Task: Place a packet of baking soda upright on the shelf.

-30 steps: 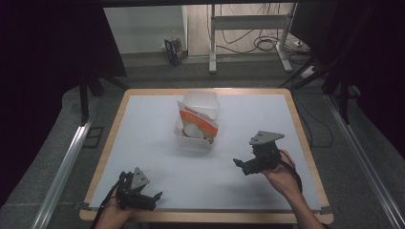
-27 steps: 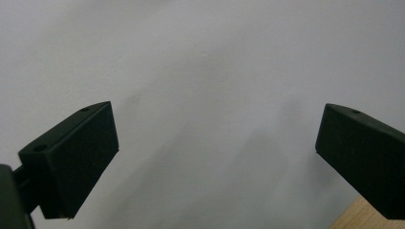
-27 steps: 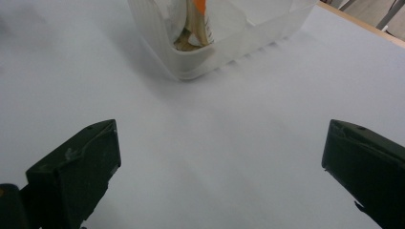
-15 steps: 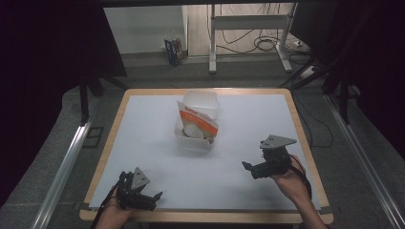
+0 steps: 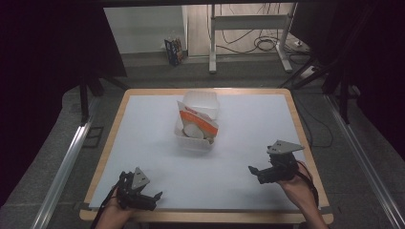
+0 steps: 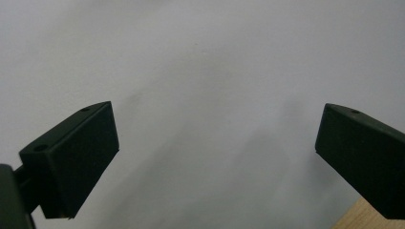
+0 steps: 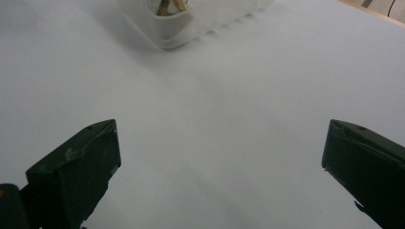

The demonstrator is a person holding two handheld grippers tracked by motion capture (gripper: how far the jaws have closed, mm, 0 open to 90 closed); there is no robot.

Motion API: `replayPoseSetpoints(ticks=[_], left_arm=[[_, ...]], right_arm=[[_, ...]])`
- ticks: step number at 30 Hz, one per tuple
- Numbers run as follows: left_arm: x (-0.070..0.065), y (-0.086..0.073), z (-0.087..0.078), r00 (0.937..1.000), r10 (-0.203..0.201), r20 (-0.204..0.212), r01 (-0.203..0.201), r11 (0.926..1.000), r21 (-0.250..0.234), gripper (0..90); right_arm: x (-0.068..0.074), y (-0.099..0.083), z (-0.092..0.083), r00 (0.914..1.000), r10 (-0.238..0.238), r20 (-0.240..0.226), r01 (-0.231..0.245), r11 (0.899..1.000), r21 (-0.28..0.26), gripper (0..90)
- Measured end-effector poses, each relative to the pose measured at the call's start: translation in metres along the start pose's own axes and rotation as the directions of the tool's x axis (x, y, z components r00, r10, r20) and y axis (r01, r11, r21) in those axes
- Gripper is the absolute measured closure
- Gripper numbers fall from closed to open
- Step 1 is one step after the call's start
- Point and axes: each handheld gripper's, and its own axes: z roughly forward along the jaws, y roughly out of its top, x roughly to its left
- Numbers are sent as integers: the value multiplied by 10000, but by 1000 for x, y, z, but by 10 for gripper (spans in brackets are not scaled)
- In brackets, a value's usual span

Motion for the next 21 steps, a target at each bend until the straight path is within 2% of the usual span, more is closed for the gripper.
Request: replayPoseSetpoints(ticks=[8,21], left_arm=[[0,0,0,10000,-52,-2,52,10000,17,10],[0,0,0,9999,-99,22,99,10000,11,10]], right_arm=[[-4,-12,-9,9995,272,166,-272,9996,11,0],[-8,-30,-25,9959,521,744,-535,9984,168,0]])
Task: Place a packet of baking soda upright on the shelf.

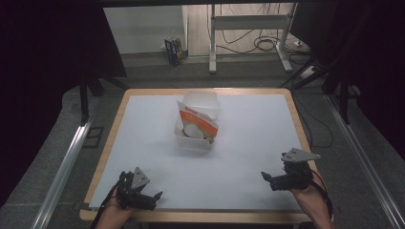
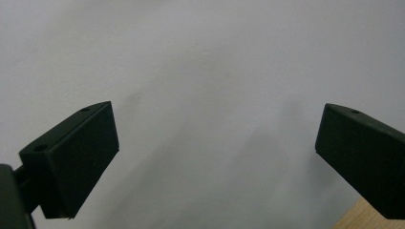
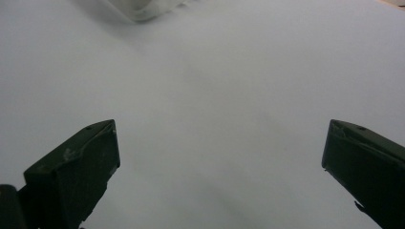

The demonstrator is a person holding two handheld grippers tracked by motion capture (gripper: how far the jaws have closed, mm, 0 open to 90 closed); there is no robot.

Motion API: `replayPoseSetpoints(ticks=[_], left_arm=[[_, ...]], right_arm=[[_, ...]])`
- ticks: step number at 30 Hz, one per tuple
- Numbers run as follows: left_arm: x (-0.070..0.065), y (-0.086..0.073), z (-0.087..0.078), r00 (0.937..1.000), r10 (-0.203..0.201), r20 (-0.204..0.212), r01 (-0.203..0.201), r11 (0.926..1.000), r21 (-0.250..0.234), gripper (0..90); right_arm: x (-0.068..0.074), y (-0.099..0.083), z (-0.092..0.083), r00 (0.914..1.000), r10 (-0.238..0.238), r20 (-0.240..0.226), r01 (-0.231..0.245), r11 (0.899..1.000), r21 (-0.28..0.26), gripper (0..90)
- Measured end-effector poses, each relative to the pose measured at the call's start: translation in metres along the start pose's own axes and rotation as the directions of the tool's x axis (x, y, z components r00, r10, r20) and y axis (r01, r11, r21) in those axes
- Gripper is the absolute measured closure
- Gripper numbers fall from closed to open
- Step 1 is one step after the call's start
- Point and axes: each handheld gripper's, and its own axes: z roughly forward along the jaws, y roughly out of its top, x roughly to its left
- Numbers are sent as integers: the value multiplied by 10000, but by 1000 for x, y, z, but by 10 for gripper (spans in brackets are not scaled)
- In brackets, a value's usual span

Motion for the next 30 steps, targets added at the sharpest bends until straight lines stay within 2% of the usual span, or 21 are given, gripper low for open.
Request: replayPoseSetpoints(ticks=[14,30], left_arm=[[0,0,0,10000,-5,-11,5,10000,32,10],[0,0,1,10000,-22,-19,22,10000,50,10]], right_arm=[[-7,-19,-20,9976,284,636,-283,9996,-24,0],[-22,-42,-36,9881,846,1285,-833,9964,-153,0]])
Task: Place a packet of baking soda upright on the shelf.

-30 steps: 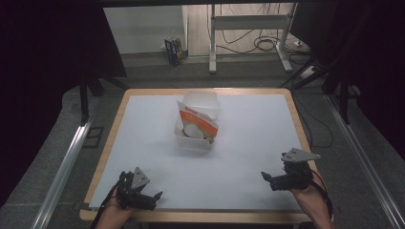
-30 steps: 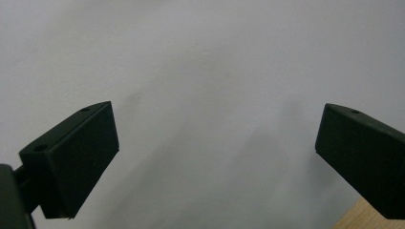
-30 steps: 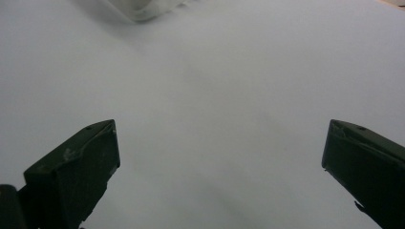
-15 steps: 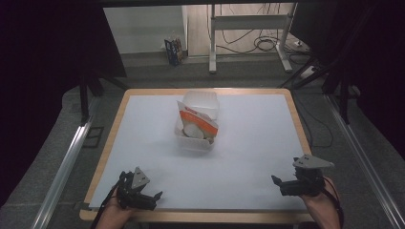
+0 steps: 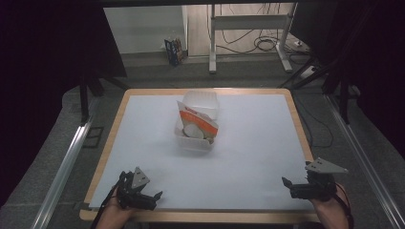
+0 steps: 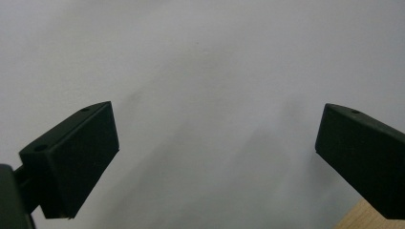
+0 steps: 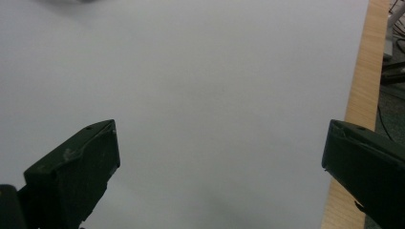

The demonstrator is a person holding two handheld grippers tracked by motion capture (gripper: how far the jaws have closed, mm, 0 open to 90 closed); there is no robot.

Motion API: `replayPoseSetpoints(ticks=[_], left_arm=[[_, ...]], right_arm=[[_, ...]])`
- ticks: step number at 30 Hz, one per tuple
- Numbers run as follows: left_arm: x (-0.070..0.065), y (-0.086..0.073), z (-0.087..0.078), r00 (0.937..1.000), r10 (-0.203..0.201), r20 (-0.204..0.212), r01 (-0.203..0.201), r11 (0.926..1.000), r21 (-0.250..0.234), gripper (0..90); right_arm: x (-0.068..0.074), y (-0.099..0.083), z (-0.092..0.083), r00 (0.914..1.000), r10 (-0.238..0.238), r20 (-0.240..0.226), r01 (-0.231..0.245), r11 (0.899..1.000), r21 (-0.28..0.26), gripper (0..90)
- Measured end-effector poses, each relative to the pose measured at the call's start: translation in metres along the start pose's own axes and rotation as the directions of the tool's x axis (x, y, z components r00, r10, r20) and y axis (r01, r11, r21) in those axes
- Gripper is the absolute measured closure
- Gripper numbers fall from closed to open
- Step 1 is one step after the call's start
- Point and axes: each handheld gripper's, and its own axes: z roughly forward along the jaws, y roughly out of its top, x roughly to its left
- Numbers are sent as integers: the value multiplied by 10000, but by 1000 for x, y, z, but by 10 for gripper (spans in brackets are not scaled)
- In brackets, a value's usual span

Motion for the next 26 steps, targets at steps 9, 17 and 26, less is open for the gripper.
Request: replayPoseSetpoints(ticks=[9,17,26], left_arm=[[0,0,0,10000,3,3,-3,10000,-3,10],[0,0,0,10000,11,5,-11,10000,-2,10],[0,1,0,10000,29,-8,-29,10000,18,10]], right_arm=[[-11,-9,2,9994,287,195,-288,9996,67,0],[-21,-18,9,9977,639,230,-645,9976,263,0],[-24,-23,14,9967,799,106,-803,9956,474,0]])
